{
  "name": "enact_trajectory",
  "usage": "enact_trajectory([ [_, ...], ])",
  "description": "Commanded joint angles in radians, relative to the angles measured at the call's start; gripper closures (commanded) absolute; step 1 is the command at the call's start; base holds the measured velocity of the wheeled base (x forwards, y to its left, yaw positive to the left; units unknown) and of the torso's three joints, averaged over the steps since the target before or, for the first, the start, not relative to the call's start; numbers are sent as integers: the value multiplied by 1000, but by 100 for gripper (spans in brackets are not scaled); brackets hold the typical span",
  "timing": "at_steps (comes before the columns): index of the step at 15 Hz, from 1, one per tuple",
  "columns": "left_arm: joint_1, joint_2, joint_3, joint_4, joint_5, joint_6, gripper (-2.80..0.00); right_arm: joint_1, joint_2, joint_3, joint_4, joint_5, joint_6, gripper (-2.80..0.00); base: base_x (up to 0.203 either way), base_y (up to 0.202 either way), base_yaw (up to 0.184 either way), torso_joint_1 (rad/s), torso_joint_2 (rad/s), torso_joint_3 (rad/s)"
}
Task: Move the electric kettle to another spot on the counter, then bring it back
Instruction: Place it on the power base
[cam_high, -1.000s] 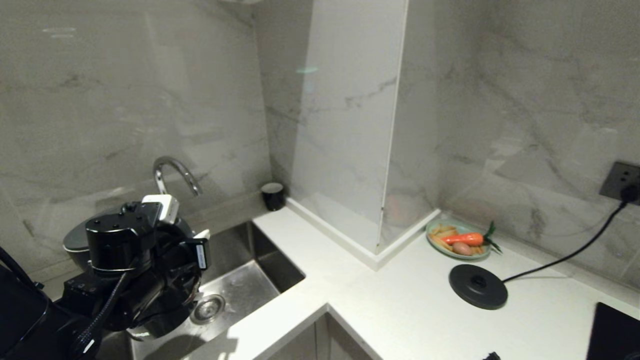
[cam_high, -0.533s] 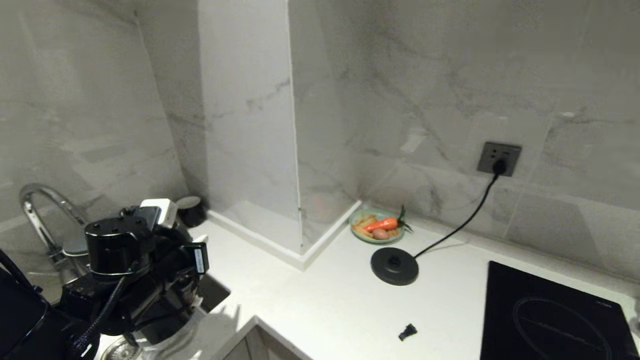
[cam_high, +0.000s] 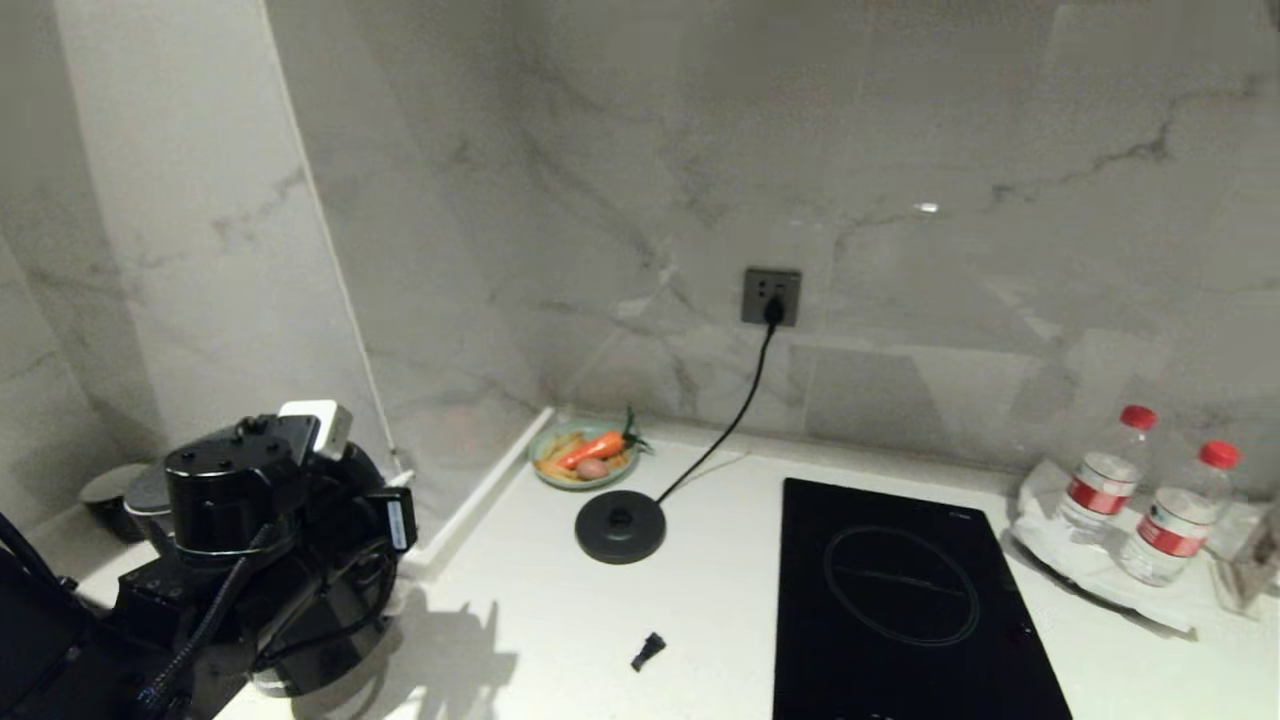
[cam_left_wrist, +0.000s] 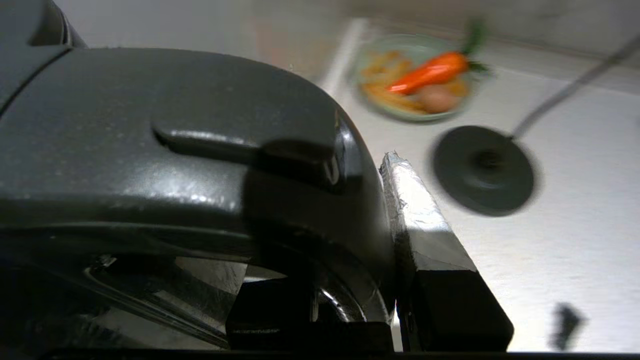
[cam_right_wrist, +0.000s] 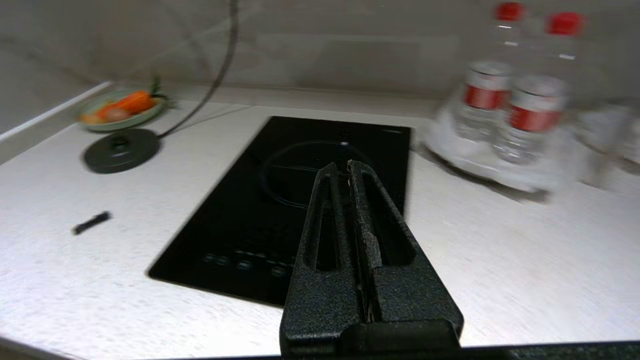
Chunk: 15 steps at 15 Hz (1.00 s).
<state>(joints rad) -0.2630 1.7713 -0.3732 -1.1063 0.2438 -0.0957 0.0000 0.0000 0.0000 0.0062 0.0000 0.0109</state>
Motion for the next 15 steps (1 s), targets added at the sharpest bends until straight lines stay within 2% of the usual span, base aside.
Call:
enact_trajectory([
  [1, 1, -1, 5, -7, 2, -1, 0, 0, 2, 0, 0, 0, 0, 0, 4, 8, -177, 2, 7, -2],
  [7, -1, 2, 14, -7, 2, -1, 0, 0, 2, 0, 0, 0, 0, 0, 4, 6, -159, -1, 2, 3],
  [15, -12, 8, 38, -46, -5, 4, 0, 0, 2, 0, 0, 0, 0, 0, 0, 0, -8, 0, 0, 1],
])
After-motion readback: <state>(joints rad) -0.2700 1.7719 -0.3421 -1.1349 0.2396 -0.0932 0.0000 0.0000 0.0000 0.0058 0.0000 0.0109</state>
